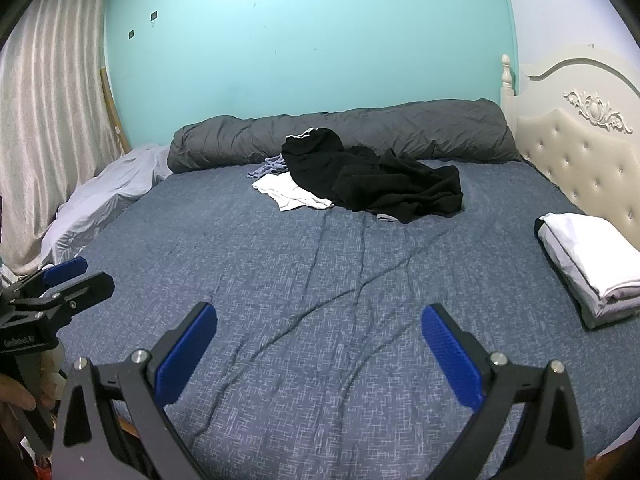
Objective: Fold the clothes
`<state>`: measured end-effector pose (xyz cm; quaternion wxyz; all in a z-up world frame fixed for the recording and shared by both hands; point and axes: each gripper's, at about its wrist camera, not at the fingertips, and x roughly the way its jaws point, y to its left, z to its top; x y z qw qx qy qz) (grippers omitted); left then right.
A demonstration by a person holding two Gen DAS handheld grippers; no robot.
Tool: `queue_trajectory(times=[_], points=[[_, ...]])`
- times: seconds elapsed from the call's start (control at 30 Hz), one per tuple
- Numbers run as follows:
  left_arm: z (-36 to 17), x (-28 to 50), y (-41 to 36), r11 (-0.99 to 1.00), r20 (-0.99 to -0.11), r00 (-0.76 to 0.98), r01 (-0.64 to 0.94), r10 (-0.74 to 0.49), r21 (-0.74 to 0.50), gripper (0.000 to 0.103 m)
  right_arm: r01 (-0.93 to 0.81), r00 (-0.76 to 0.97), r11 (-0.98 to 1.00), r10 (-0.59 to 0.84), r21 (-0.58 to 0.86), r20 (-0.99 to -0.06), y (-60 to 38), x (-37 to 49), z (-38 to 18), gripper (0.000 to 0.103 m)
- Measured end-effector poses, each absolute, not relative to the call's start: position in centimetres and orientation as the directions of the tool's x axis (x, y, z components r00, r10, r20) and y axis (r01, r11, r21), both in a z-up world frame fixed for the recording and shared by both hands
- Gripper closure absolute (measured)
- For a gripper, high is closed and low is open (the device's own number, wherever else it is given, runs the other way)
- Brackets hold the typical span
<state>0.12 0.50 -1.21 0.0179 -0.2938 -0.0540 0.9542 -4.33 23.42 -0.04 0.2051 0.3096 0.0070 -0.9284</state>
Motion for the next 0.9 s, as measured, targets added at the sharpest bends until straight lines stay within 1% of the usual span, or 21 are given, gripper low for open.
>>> queue_trajectory(times=[0.9], points=[[-0.67, 0.46, 0.59, -0.993, -0.563, -0.823, -0.01, 0.076, -0.119, 0.0, 0.382, -0.726, -0.917, -0.374, 0.115, -0.577, 23.87, -4.31, -0.45, 0.0]])
